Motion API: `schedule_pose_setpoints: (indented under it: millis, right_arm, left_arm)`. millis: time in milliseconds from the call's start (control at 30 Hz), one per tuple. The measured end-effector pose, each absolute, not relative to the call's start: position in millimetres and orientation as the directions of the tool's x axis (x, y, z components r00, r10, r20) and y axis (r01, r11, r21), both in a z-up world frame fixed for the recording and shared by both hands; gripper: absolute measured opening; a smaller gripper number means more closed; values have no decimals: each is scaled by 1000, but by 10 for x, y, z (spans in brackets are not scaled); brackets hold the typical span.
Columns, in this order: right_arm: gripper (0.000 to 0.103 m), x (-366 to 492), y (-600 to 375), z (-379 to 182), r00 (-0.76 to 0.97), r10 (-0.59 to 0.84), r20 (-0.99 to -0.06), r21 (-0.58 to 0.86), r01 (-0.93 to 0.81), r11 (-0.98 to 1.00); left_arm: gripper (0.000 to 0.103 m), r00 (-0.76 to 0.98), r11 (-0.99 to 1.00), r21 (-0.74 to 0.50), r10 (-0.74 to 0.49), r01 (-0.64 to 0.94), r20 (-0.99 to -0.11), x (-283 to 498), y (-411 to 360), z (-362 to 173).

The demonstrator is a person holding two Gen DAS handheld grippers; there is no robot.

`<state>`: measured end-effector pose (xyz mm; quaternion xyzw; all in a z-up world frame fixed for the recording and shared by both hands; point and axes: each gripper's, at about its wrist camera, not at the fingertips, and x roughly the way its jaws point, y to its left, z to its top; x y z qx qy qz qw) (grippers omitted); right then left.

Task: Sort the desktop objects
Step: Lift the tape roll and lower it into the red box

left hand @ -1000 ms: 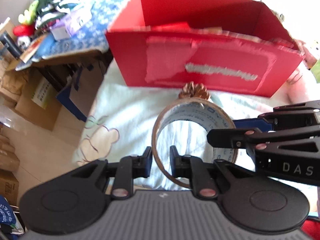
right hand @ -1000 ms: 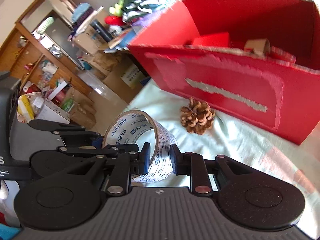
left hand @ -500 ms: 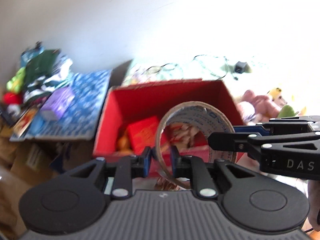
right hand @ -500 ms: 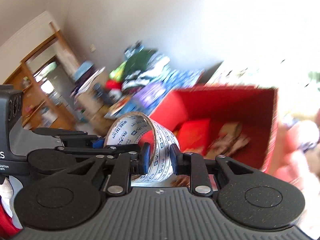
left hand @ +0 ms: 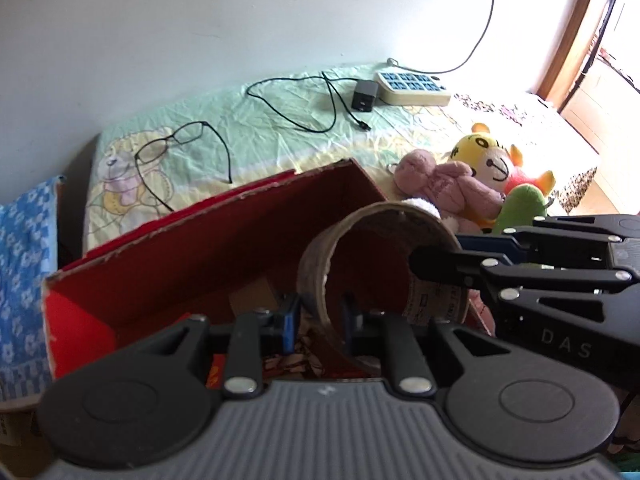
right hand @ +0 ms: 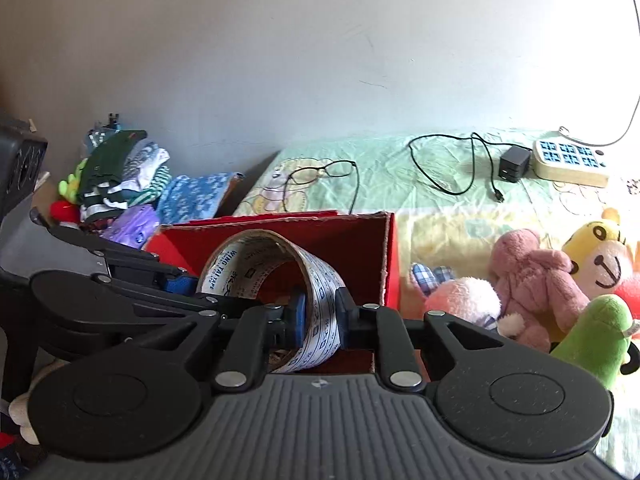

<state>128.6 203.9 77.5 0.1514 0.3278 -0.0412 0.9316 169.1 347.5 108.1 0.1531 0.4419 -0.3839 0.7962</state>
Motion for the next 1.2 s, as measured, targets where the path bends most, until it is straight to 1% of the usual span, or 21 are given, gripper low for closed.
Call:
schedule_pose_setpoints:
  millis: [100,233,300,400,533,700,800,900,1000,1100,1200]
  right_arm:
    - [16,1337,2084,687,762,-50,-646,223,251,942]
    - [17,1413,2182,601,730,-147,-667,166,338,926]
    - [17,1468,2245,543,704,-186,-685,137,375,917]
    - [15,1555,2292,445,665,-229,-711,109,426,898]
    - [12,1698,2344,357,618,-284,-733,62,476,877]
    - [7,1890,2480,263,560,-364,-744,-67,480,875]
    - [7,1946,2474,255,549,-369,-750,-79,480,874]
    - [7,2029,2526,220,532,-385,-754,-119,466,877]
    - [9,2103,2615,172,519,-414,-748,-184,437,880]
    - [10,2128,2617,172,526,-407,-747,-185,424,886]
    - [9,2138,2609,176,536,-369,-759,-159,397,904]
  left_arm:
    - [16,249,608,-110,-475,786,-844,1853,3389,940]
    - [16,116,502,-153,-464,852,-878,2080,3281,722]
    - [14,59,461,-175,-449,870,-892,2157,3225,607]
    - [14,8,412,-186,-426,892,-905,2268,3153,465]
    - [14,-39,373,-214,-424,903,-905,2419,3100,338]
    - [14,-55,385,-239,-432,891,-900,2579,3011,173]
    - [14,-73,402,-271,-443,875,-893,2648,3037,130]
    - [14,-25,418,-226,-435,880,-900,2654,3073,114]
    - [18,0,428,-205,-431,880,-903,2676,3102,100]
    - [22,33,439,-176,-427,881,-904,2691,3126,109]
    - [22,61,447,-147,-419,882,-906,2685,3153,97]
